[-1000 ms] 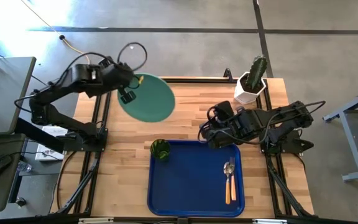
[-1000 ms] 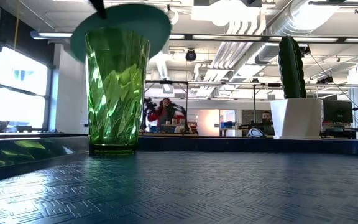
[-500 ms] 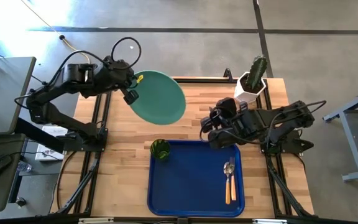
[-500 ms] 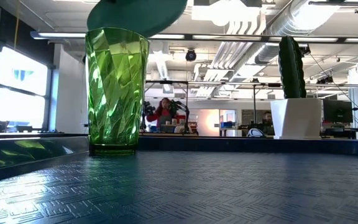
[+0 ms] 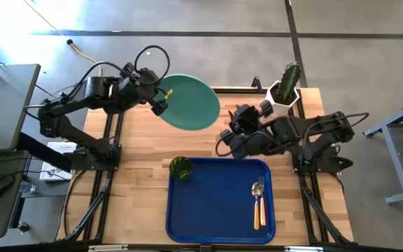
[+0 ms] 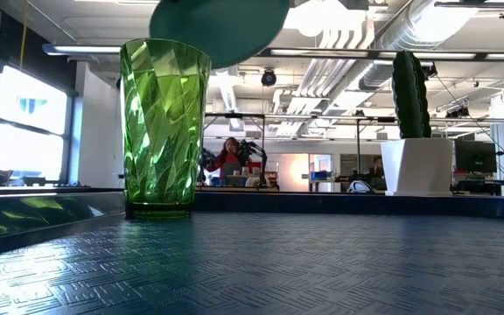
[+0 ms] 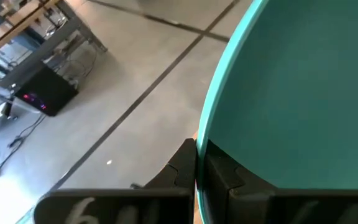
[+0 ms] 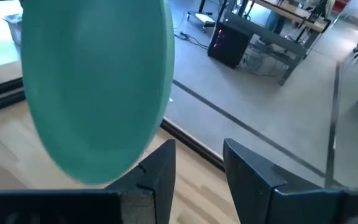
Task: Pick and place plate/cup/fork/spoon on tray
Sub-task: Put the green plate on the blue tray to the left of the yellow spoon
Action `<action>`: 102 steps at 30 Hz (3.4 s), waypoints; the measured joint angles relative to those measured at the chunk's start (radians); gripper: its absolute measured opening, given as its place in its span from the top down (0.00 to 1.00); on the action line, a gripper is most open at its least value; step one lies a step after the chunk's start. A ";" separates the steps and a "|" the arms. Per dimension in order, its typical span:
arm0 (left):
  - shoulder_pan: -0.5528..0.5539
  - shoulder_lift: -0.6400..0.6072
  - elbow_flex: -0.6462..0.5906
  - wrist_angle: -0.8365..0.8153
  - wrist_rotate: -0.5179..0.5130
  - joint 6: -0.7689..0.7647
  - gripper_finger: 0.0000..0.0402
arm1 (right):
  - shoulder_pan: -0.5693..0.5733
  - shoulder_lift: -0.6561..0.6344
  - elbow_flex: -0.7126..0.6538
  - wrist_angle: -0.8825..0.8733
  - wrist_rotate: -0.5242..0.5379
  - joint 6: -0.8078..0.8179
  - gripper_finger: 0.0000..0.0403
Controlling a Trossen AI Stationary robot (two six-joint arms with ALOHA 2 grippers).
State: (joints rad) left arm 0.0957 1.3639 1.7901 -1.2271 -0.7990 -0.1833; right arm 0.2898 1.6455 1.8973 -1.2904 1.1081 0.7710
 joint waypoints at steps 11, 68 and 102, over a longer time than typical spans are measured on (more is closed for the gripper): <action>-0.025 0.032 -0.001 0.021 -0.044 -0.067 1.00 | -0.020 0.000 0.000 0.040 -0.036 -0.176 0.69; -0.070 0.050 -0.001 0.067 -0.025 -0.022 0.95 | -0.264 0.002 0.001 0.286 -0.298 -0.206 0.99; -0.071 0.009 -0.001 0.016 0.163 0.171 0.58 | -0.255 0.002 0.001 -0.026 -0.302 0.102 1.00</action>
State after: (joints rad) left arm 0.0250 1.3732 1.7893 -1.2115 -0.6356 -0.0121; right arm 0.0353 1.6470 1.8980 -1.3160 0.8064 0.8732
